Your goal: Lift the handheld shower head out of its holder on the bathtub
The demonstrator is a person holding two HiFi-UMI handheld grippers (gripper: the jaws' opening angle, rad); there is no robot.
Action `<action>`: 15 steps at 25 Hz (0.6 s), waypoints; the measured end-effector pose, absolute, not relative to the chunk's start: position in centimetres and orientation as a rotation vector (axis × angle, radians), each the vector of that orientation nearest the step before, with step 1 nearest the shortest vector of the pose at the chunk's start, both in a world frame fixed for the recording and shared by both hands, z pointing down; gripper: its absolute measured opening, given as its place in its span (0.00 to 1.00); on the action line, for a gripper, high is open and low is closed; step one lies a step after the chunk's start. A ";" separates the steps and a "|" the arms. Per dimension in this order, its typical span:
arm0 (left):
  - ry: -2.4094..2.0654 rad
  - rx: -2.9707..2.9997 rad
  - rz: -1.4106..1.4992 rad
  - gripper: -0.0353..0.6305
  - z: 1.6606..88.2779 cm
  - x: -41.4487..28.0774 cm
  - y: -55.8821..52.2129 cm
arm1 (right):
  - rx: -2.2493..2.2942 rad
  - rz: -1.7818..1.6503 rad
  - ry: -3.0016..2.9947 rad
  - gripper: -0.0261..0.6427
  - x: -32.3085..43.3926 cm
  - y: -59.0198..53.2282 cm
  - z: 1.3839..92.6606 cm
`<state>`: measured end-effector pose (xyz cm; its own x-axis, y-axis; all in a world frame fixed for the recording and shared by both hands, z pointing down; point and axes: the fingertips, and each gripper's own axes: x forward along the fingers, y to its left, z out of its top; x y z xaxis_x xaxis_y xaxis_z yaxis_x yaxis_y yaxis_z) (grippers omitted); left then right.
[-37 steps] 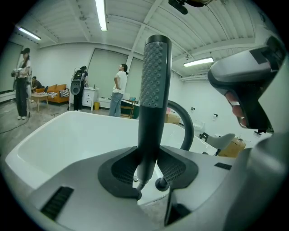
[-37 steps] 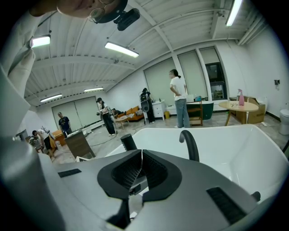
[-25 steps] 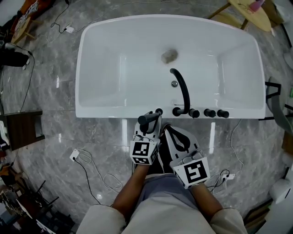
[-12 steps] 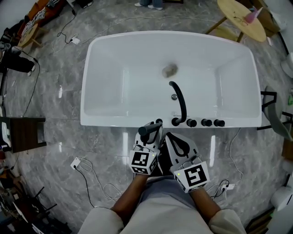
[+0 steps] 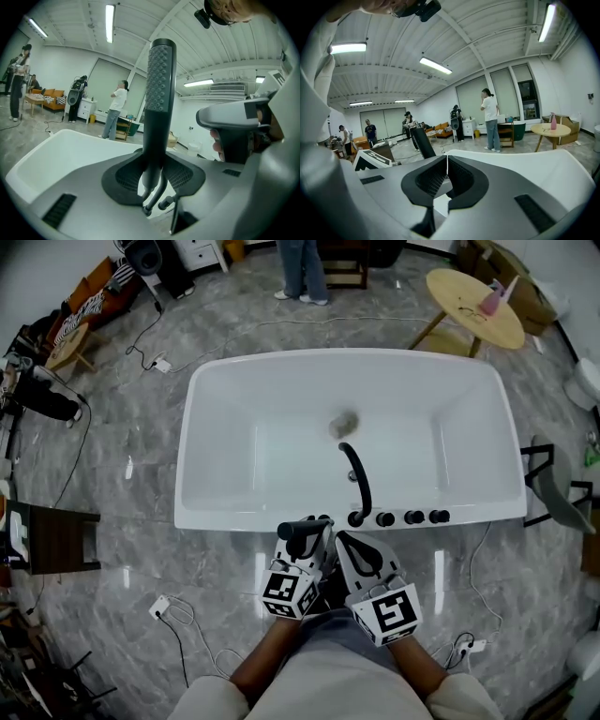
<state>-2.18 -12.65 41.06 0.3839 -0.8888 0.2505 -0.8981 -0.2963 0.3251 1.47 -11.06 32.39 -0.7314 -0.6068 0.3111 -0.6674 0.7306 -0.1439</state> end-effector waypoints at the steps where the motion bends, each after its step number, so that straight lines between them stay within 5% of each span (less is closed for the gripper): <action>1: -1.543 2.246 0.021 0.26 40.4 -2.2 -12.6 | 1.019 0.355 -2.695 0.07 1.7 -11.1 32.0; 15: -1.508 2.271 -0.047 0.26 33.4 -3.0 -11.7 | 1.111 0.225 -2.771 0.07 2.4 -10.4 26.5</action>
<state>-2.98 -11.72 33.35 0.4135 -0.8893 0.1952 -0.8754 -0.3294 0.3538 2.42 -10.44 26.49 -0.7152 -0.6722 0.1913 -0.6943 0.7148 -0.0836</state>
